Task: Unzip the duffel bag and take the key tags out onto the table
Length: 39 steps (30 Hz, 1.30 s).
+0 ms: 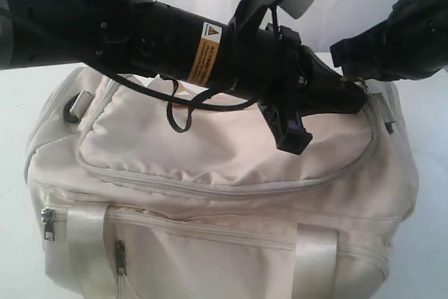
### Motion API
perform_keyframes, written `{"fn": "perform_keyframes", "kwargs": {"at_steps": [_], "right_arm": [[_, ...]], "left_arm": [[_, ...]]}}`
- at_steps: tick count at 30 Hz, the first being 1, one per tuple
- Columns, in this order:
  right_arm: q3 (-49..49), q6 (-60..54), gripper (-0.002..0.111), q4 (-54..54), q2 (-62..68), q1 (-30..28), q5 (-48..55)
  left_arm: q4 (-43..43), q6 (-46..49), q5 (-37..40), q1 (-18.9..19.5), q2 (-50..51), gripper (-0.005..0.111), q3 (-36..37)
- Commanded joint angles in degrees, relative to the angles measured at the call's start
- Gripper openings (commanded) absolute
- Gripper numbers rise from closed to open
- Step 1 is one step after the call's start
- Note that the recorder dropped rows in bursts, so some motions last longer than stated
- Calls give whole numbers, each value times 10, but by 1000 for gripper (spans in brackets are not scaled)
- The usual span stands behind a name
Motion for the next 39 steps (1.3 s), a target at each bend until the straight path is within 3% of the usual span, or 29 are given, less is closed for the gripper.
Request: {"fn": "perform_keyframes", "kwargs": {"at_steps": [1, 15, 23, 25, 28, 29, 33, 39], "right_arm": [[0, -2, 0, -6, 17, -1, -47], [-1, -34, 0, 1, 19, -1, -109], [-1, -93, 2, -14, 4, -1, -90], [-1, -93, 13, -38, -19, -1, -86], [-1, -93, 48, -98, -71, -1, -43], [-1, -93, 52, -113, -81, -1, -27], [0, -110, 54, -260, -161, -1, 104], [43, -313, 54, -261, -208, 39, 134]], "left_arm": [[-19, 16, -61, -34, -13, 0, -5], [-19, 10, -68, -70, -13, 0, -5], [-19, 10, -53, -79, -13, 0, -5], [-19, 10, -37, -79, -13, 0, -5], [-19, 9, 1, -79, -13, 0, -5], [-19, 9, 9, -79, -13, 0, -5], [-19, 9, 54, -79, -13, 0, -5], [-19, -2, 21, -79, -19, 0, -5]]}}
